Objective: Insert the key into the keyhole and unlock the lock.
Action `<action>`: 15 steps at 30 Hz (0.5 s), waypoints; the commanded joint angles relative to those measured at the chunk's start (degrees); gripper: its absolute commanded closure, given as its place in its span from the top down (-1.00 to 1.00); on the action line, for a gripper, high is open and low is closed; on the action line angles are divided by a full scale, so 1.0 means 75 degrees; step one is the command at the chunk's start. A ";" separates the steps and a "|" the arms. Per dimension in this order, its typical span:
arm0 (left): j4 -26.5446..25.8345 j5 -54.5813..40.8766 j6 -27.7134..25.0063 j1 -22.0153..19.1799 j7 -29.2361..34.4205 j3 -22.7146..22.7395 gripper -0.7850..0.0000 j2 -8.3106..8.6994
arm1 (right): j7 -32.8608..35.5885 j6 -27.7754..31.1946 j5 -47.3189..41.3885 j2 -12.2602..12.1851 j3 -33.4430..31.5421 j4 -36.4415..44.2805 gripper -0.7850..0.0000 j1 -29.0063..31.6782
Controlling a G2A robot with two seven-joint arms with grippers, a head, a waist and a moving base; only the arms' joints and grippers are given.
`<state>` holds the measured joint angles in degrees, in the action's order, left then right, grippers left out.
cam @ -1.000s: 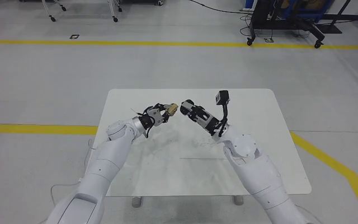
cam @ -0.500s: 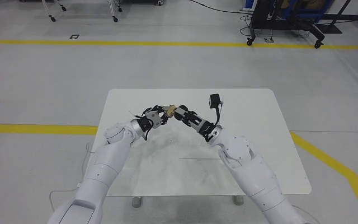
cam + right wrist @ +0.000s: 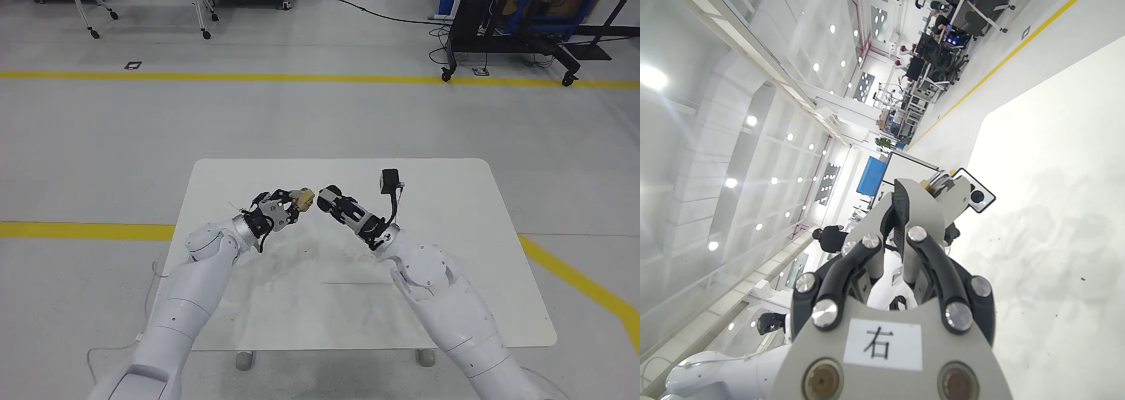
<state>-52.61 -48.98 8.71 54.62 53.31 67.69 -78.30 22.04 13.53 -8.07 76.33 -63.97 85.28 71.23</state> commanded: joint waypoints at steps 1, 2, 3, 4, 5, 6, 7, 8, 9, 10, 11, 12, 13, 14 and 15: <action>-0.0053 0.0215 -0.0433 0.0000 -0.0226 0.0052 -1.00 0.0017 | 0.0131 0.0114 -0.0361 -0.0029 -0.0178 0.0171 -0.34 0.0196; -0.0081 0.0492 -0.0731 -0.0018 -0.0357 0.0052 -1.00 0.0035 | 0.0189 0.0157 -0.0488 -0.0047 -0.0275 0.0250 0.98 0.0299; -0.0087 0.0673 -0.0945 -0.0011 -0.0423 0.0043 -1.00 0.0044 | 0.0240 0.0189 -0.0562 -0.0067 -0.0368 0.0328 1.00 0.0391; -0.0072 0.0757 -0.1110 -0.0006 -0.0469 0.0045 -1.00 0.0047 | 0.0232 0.0211 -0.0577 -0.0073 -0.0409 0.0354 1.00 0.0421; -0.0073 0.0869 -0.1249 -0.0022 -0.0429 0.0026 -1.00 0.0051 | 0.0232 0.0211 -0.0577 -0.0073 -0.0409 0.0354 1.00 0.0421; -0.0026 0.0998 -0.1401 -0.0039 -0.0411 0.0019 -1.00 0.0059 | 0.0232 0.0211 -0.0577 -0.0073 -0.0409 0.0354 1.00 0.0421; 0.0045 0.1094 -0.1543 -0.0063 -0.0431 0.0023 -1.00 0.0064 | 0.0232 0.0211 -0.0577 -0.0073 -0.0409 0.0354 1.00 0.0421; 0.0104 0.1132 -0.1648 -0.0085 -0.0422 0.0020 -1.00 0.0063 | 0.0232 0.0211 -0.0577 -0.0073 -0.0409 0.0354 1.00 0.0421; 0.0161 0.1243 -0.1832 -0.0116 -0.0420 0.0016 -1.00 0.0067 | 0.0232 0.0211 -0.0577 -0.0073 -0.0409 0.0354 1.00 0.0421; 0.0236 0.1445 -0.2059 -0.0147 -0.0467 0.0001 -1.00 0.0075 | 0.0232 0.0211 -0.0577 -0.0073 -0.0409 0.0354 1.00 0.0421; 0.0291 0.1568 -0.2282 -0.0161 -0.0518 -0.0010 -1.00 0.0075 | 0.0232 0.0211 -0.0577 -0.0073 -0.0409 0.0354 1.00 0.0421; 0.0329 0.1721 -0.2598 -0.0170 -0.0589 -0.0017 -1.00 0.0077 | 0.0232 0.0211 -0.0577 -0.0073 -0.0409 0.0354 1.00 0.0421; 0.0408 0.1888 -0.2920 -0.0154 -0.0759 -0.0020 -1.00 0.0077 | 0.0232 0.0211 -0.0577 -0.0073 -0.0409 0.0354 1.00 0.0421; 0.0453 0.1822 -0.3173 -0.0117 -0.0904 -0.0007 -1.00 0.0057 | 0.0232 0.0211 -0.0577 -0.0073 -0.0409 0.0354 1.00 0.0421; 0.0465 0.1675 -0.3411 -0.0078 -0.0921 0.0002 -1.00 0.0032 | 0.0238 0.0159 -0.0769 -0.0063 -0.0377 0.0323 1.00 0.0494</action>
<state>-49.28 -34.96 -14.53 53.70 46.91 67.63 -77.86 23.78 15.06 -12.44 75.79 -67.00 87.90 74.44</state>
